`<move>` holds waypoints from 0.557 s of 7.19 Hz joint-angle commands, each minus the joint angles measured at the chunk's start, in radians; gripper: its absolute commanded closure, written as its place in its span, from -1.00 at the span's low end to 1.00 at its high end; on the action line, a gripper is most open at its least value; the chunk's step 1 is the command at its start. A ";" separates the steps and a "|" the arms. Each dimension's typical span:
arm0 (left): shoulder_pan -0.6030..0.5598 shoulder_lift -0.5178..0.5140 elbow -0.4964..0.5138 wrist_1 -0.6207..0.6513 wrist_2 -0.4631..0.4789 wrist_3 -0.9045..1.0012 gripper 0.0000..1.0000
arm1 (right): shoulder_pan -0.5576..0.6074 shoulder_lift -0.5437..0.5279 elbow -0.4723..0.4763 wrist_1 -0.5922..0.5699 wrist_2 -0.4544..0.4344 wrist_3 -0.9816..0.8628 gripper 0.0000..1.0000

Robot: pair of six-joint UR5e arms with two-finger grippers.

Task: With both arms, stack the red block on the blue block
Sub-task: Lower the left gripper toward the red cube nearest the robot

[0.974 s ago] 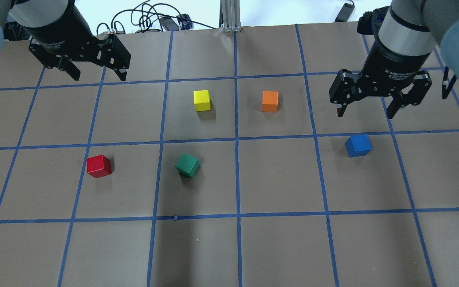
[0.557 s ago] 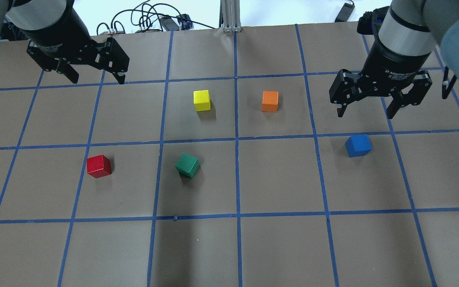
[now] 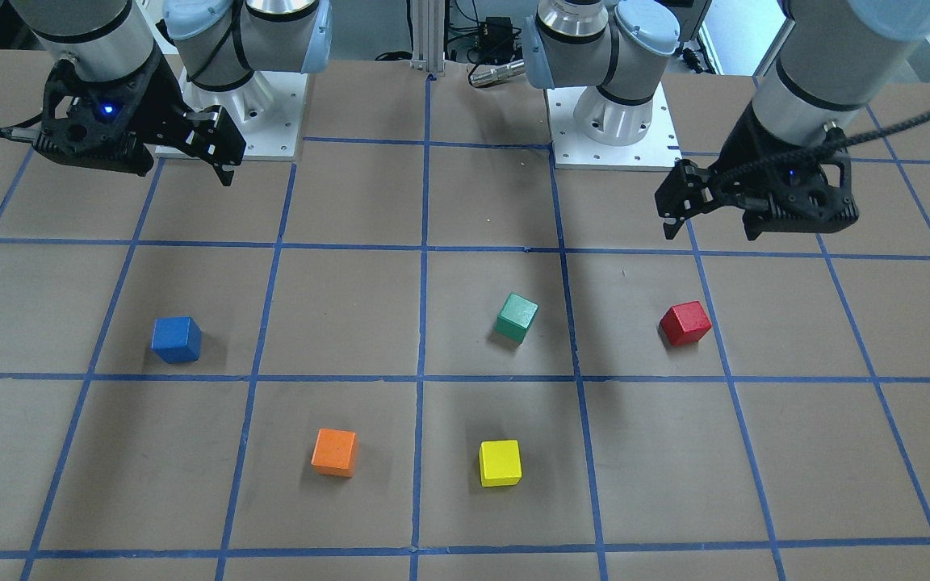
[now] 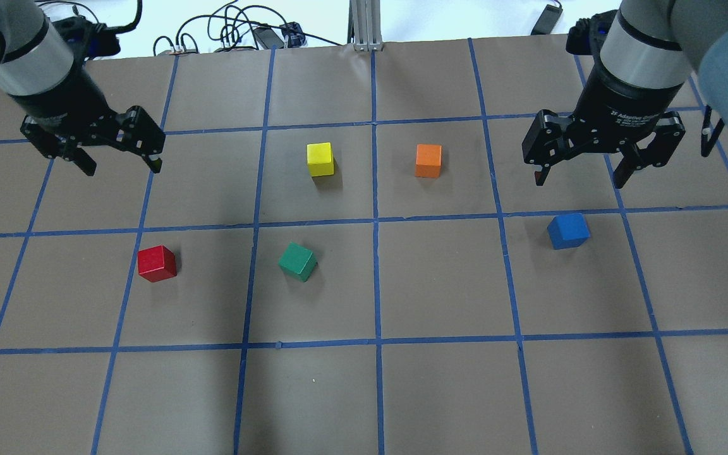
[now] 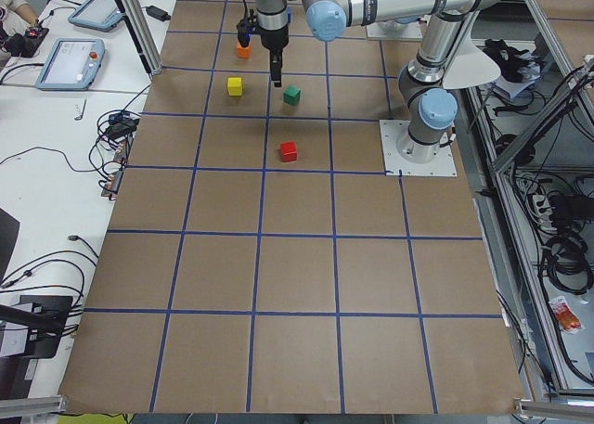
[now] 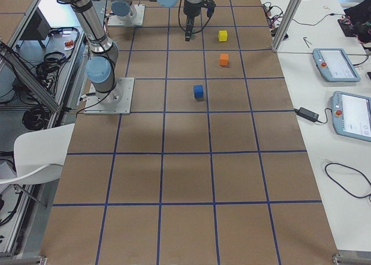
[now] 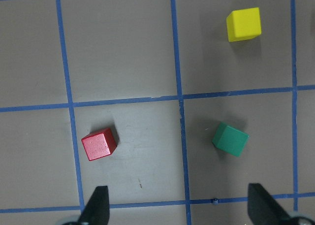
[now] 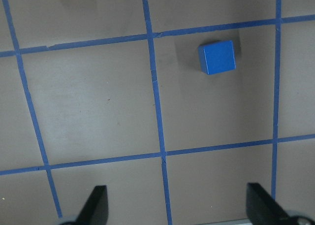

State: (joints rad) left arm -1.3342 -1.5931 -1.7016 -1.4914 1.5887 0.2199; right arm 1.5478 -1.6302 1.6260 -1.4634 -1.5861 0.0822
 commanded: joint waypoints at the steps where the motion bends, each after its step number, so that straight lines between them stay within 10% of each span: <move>1: 0.136 -0.021 -0.227 0.251 -0.003 0.159 -1.00 | 0.000 0.001 0.000 0.000 -0.003 -0.001 -1.00; 4: 0.156 -0.097 -0.446 0.570 -0.022 0.129 -1.00 | 0.000 0.000 0.000 0.000 -0.003 -0.001 -1.00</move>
State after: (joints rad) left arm -1.1832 -1.6480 -2.0774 -1.0346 1.5788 0.3656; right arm 1.5478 -1.6303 1.6260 -1.4628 -1.5890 0.0813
